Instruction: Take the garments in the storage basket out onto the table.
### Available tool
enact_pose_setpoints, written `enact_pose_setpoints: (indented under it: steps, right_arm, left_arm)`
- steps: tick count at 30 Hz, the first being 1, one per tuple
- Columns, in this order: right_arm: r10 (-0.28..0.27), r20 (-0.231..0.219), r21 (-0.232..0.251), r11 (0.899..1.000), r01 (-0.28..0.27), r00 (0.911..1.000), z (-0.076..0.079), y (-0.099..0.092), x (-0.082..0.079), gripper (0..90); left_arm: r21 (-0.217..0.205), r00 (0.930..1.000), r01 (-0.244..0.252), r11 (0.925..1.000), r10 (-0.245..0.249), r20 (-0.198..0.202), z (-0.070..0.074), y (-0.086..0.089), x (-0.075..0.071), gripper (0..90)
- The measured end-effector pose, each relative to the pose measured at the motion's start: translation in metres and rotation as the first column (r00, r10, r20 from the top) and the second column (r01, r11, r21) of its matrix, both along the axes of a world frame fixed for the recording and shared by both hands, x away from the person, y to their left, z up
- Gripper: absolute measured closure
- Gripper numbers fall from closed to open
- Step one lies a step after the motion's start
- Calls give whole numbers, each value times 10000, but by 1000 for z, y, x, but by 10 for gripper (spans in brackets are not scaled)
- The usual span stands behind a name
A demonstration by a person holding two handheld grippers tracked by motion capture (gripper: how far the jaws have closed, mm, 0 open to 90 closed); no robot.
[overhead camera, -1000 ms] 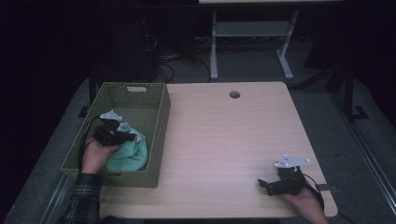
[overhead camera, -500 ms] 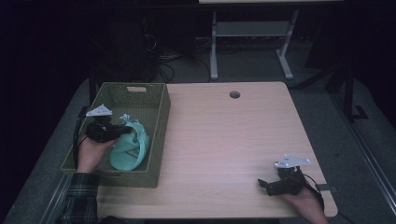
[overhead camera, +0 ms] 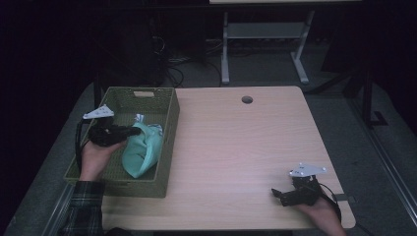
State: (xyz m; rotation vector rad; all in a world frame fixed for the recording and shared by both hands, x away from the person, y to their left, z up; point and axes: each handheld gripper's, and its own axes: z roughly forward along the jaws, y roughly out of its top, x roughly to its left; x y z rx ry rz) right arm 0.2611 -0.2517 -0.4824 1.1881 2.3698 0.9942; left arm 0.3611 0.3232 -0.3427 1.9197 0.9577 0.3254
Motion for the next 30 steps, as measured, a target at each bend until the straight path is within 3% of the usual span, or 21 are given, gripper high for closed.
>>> enact_pose_setpoints:
  steps: [17,30]
  right_arm:
    - [3,3,-7,10000,-3,10000,0,0,0,7]
    - [0,5,4,10000,0,10000,0,0,0,7]
  left_arm:
    - [-509,9987,207,9985,-183,485,32,0,2,856]
    - [-514,9945,380,9980,-327,997,66,-9,2,857]
